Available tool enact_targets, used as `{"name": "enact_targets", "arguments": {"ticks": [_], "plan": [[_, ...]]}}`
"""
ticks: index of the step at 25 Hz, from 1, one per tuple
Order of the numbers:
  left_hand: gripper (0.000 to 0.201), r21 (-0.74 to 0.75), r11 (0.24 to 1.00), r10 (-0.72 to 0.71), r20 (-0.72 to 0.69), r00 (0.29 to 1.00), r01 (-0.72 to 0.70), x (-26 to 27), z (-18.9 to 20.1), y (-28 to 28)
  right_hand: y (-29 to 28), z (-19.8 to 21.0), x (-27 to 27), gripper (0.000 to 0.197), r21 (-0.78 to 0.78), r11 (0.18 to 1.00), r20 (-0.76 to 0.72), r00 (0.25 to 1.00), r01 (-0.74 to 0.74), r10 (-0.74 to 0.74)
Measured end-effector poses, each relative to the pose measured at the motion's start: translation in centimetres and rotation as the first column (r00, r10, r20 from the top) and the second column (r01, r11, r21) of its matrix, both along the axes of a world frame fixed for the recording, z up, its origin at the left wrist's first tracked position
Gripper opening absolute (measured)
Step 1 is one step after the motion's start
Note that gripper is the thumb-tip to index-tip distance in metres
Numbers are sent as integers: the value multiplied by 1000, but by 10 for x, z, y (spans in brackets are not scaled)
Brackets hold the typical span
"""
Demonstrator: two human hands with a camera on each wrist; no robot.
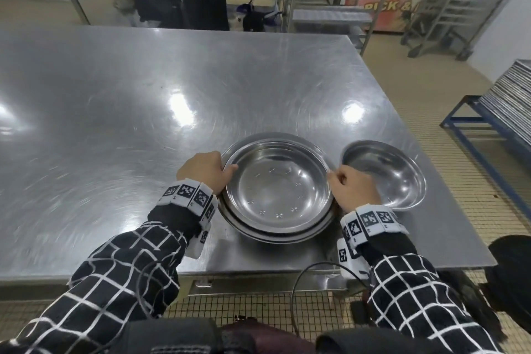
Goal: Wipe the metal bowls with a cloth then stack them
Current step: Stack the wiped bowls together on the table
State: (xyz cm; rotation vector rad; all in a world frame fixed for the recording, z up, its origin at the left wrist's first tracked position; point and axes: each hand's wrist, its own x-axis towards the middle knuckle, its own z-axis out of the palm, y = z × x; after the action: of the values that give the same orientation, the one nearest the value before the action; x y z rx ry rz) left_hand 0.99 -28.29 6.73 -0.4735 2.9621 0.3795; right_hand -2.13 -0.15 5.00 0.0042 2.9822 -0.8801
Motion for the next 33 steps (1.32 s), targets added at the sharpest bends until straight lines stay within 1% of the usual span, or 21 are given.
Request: {"name": "enact_targets", "arguments": {"ticks": [3,5,6,8,9,10,11,13,16,18,20,23,24,25,26,27,29,30,33], "plan": [[36,111,993,-46,-35,998,50,-7,12,16,13,4,2,31,-192,977,-2,996,90,-92],[34,160,977,-138,-9,990,137,-13,21,39,29,6,5,30,-296,941,-7,985,165,-175],[35,151,969,-198,5,980,195,-17,25,52,40,6,5,29,-330,921,-3,975,208,-221],[37,133,945,-305,31,952,298,-22,32,80,66,2,6,28,-339,897,4,954,282,-299],[37,154,930,-344,38,938,334,-24,34,97,81,1,6,27,-333,890,6,945,310,-327],[36,201,915,-367,53,929,350,-26,36,117,101,0,5,27,-331,886,9,940,323,-340],[34,238,904,-381,69,922,355,-25,38,124,106,-1,5,26,-334,885,15,940,325,-340],[34,276,890,-398,86,914,362,-28,39,162,136,-1,1,22,-340,885,15,943,319,-334],[40,305,909,-343,163,925,284,-34,32,215,178,-2,-13,20,-325,896,101,953,304,-286],[44,334,924,-268,221,938,185,-36,21,242,199,-7,-26,19,-304,911,146,958,281,-247],[46,359,929,-194,272,942,87,-34,8,260,212,-15,-39,18,-289,924,159,964,250,-211],[51,399,915,-85,331,940,-58,-29,-23,281,227,-27,-55,19,-271,943,210,968,193,-138],[55,431,891,-10,331,944,-141,-29,-34,285,228,-31,-60,22,-287,940,248,962,184,-113],[57,500,832,78,325,943,-241,-30,-44,288,229,-34,-64,26,-316,932,282,955,180,-89],[56,570,755,164,314,935,-324,-30,-53,290,227,-35,-67,28,-349,919,320,945,181,-65],[55,626,685,230,302,925,-374,-31,-58,293,225,-36,-70,32,-375,911,353,935,172,-32],[53,685,599,308,282,909,-415,-34,-64,296,220,-40,-76,37,-393,907,404,914,149,25],[52,701,573,332,274,903,-424,-36,-63,297,218,-41,-78,38,-403,903,424,905,152,37],[45,765,483,357,272,894,-426,-43,-60,299,215,-43,-81,31,-450,874,443,896,184,39]]}}
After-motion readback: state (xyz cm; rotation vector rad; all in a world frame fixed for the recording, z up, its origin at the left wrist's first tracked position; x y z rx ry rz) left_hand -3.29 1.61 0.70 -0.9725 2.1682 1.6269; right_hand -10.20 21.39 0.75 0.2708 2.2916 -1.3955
